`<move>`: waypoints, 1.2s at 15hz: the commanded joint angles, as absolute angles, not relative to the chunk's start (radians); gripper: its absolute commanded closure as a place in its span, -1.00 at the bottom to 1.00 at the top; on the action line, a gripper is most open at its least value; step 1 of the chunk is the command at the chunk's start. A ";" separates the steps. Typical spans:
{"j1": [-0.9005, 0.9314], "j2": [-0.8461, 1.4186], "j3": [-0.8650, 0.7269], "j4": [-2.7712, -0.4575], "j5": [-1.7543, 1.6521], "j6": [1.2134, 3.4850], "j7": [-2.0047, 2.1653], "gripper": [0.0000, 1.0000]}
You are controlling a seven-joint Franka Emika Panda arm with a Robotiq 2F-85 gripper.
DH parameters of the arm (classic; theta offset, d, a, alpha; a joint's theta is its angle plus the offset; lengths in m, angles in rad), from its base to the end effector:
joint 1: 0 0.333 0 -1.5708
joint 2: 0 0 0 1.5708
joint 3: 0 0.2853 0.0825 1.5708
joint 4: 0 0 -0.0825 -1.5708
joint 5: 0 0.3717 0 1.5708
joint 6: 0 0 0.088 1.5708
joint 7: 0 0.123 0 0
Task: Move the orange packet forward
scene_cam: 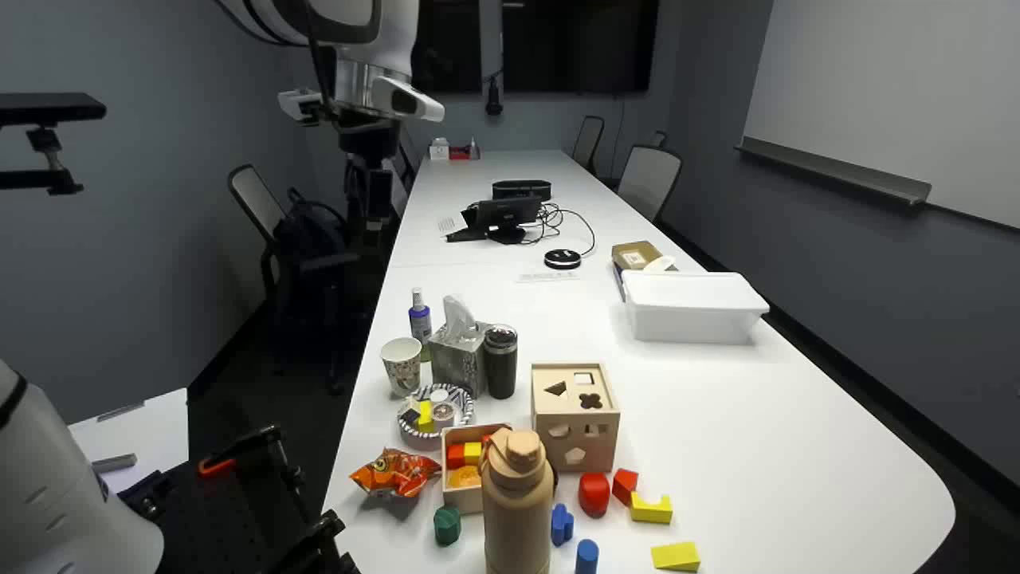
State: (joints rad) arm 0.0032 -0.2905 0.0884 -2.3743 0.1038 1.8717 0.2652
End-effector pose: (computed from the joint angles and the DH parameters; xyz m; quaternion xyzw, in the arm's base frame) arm 0.4195 0.0477 0.3804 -0.9877 0.1098 0.1105 0.0159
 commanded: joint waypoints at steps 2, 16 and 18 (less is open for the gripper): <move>0.010 -0.290 0.082 -2.373 0.102 1.870 0.266 -1.00; -0.088 -0.038 0.064 -2.820 0.191 2.769 0.680 -1.00; -0.085 0.091 0.046 -2.822 0.191 2.909 0.738 -1.00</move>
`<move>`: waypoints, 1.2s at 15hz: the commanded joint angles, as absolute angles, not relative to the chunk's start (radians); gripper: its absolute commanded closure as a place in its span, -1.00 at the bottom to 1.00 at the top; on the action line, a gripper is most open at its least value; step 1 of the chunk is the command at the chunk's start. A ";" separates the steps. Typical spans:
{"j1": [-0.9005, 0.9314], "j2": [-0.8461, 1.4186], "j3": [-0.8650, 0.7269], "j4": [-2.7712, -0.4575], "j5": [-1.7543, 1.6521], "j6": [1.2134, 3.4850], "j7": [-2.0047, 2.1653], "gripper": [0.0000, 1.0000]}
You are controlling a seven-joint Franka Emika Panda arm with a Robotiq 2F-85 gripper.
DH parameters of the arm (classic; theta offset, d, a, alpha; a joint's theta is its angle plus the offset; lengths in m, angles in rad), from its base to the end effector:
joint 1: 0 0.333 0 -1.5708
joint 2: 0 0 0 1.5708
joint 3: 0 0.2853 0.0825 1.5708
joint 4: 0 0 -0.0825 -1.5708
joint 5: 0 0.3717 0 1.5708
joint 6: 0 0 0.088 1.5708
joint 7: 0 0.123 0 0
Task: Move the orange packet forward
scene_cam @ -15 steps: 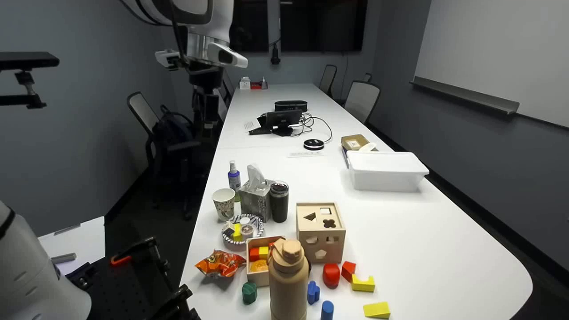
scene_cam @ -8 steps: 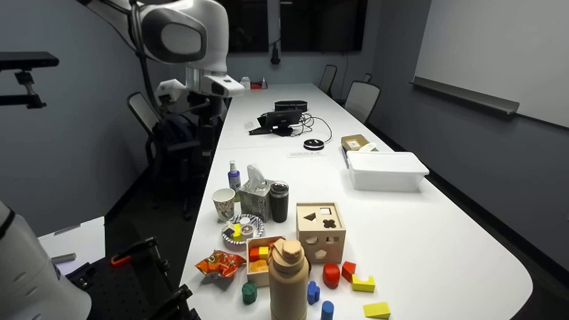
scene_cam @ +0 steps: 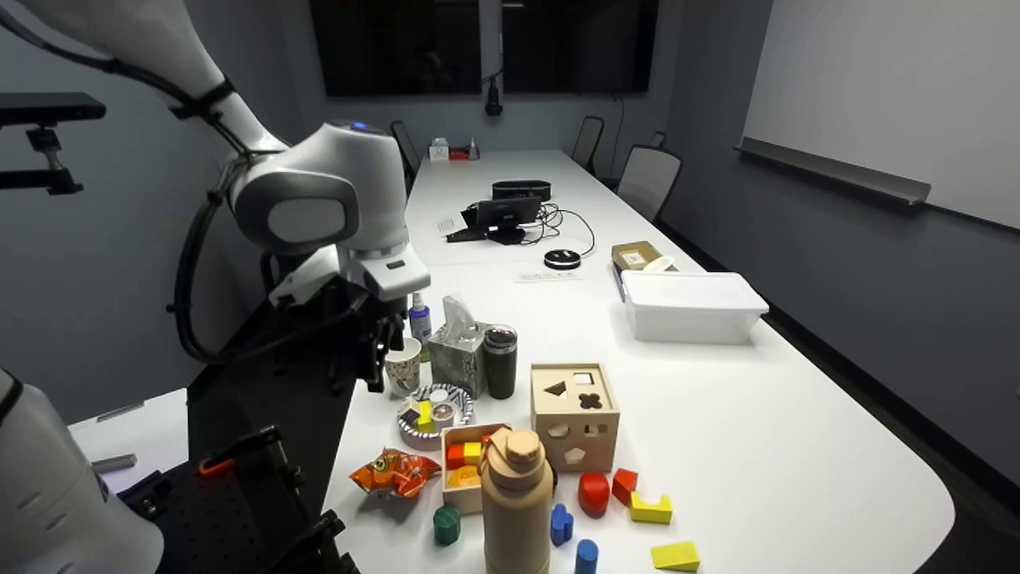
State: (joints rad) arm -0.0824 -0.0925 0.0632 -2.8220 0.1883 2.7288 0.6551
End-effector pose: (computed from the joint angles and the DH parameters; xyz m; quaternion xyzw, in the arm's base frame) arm 0.3674 -0.0138 0.1938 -0.9111 0.4108 0.0110 0.0330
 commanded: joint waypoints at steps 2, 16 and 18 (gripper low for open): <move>-0.051 0.238 0.018 -2.786 0.233 3.004 0.747 -1.00; -0.074 0.756 0.114 -2.516 0.459 3.154 0.705 -0.50; -0.085 0.767 0.126 -2.505 0.462 3.155 0.702 -0.31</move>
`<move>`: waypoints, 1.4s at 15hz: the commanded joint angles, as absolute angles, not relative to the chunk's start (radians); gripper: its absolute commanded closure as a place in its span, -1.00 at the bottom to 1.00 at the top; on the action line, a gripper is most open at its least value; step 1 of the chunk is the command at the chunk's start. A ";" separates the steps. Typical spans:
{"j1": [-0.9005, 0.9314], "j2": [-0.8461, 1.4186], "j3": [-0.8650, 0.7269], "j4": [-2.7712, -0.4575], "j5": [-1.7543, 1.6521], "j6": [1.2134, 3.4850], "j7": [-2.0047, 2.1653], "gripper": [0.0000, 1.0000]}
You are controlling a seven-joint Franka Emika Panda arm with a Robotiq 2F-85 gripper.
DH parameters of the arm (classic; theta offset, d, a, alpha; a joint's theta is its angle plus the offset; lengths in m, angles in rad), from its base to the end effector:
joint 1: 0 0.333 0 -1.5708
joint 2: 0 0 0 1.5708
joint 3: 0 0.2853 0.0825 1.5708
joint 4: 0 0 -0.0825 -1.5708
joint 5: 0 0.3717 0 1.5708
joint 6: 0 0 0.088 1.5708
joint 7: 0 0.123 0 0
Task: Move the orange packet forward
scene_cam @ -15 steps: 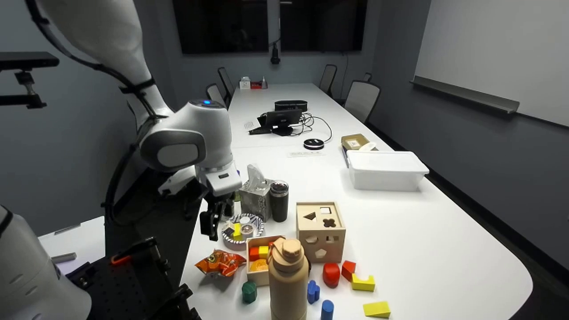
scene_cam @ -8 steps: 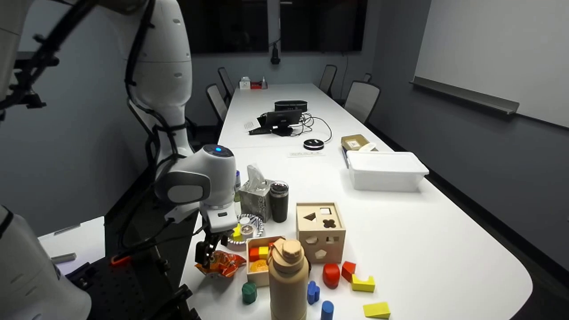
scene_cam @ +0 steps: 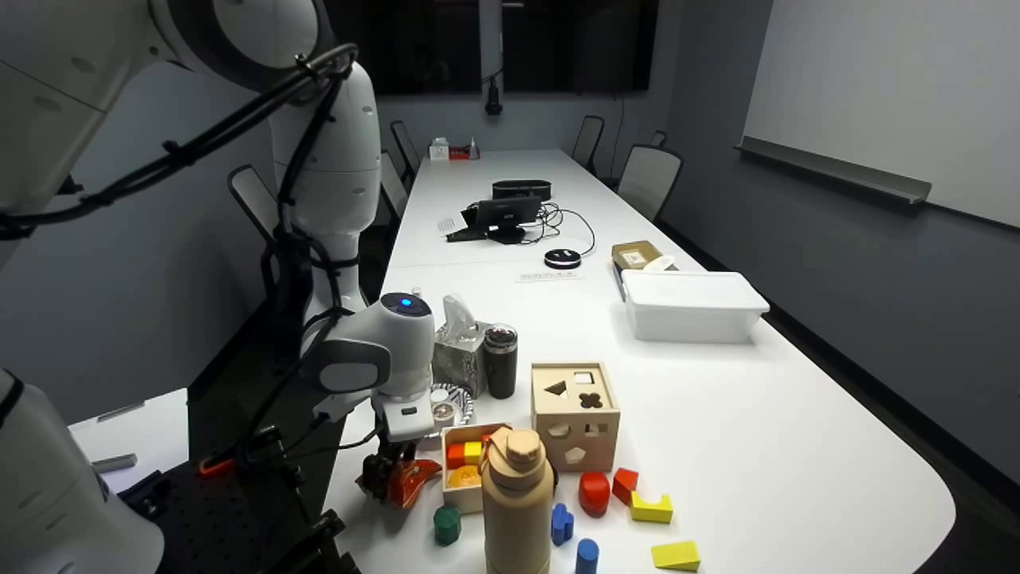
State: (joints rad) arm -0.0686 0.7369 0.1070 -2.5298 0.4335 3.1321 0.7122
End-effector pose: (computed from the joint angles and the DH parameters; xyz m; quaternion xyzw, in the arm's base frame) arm 0.3521 -0.0071 -0.0236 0.8421 -0.5341 -0.0754 0.0040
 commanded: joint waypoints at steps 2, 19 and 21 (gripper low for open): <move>-0.084 0.764 0.127 -2.504 0.465 3.152 0.701 0.01; 0.033 0.218 -0.089 -2.526 0.272 2.531 0.714 1.00; 0.008 0.202 -0.091 -2.454 0.293 2.508 0.705 1.00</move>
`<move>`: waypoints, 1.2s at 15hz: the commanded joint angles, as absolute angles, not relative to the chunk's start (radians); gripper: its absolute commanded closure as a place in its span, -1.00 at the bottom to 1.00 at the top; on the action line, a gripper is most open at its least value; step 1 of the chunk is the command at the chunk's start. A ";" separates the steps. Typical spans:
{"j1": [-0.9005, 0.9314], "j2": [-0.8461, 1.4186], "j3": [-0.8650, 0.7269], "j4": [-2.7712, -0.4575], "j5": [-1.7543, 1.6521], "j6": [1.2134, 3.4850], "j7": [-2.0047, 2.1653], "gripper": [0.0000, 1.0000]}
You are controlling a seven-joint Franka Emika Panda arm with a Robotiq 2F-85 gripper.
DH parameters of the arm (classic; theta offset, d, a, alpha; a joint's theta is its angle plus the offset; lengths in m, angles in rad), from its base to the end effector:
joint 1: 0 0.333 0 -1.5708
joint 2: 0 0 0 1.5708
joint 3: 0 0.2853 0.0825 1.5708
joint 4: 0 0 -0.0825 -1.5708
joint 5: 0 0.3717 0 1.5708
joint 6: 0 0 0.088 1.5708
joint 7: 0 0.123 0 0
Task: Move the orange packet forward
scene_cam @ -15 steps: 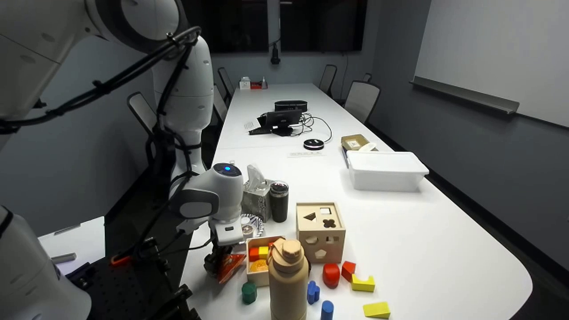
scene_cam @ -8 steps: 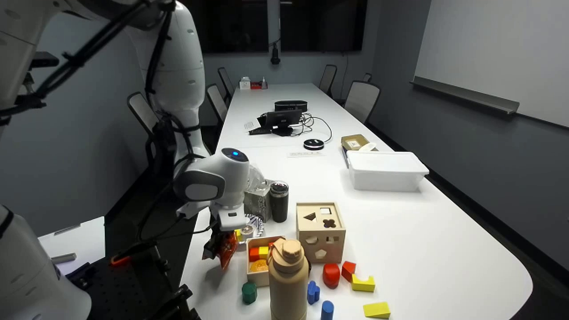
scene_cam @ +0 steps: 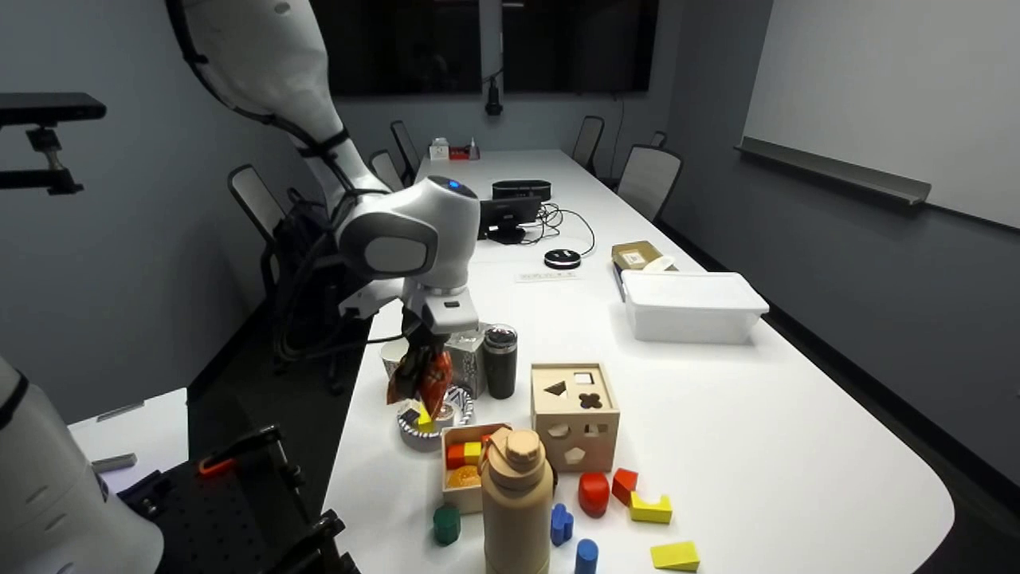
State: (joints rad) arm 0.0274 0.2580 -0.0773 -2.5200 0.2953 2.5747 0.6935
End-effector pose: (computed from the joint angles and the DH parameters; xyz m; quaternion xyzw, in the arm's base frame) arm 0.4223 -0.0264 0.1318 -0.8699 0.4799 0.1115 0.0221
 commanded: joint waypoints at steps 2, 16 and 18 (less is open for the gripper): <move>-0.010 0.219 -0.091 -2.362 0.318 2.512 0.700 1.00; -0.037 0.782 -0.070 -1.748 0.436 2.791 0.722 1.00; -0.024 0.872 -0.072 -1.673 0.428 2.780 0.738 1.00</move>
State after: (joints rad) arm -0.0299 0.7420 -0.0811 -1.8074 0.4227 2.7814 0.7019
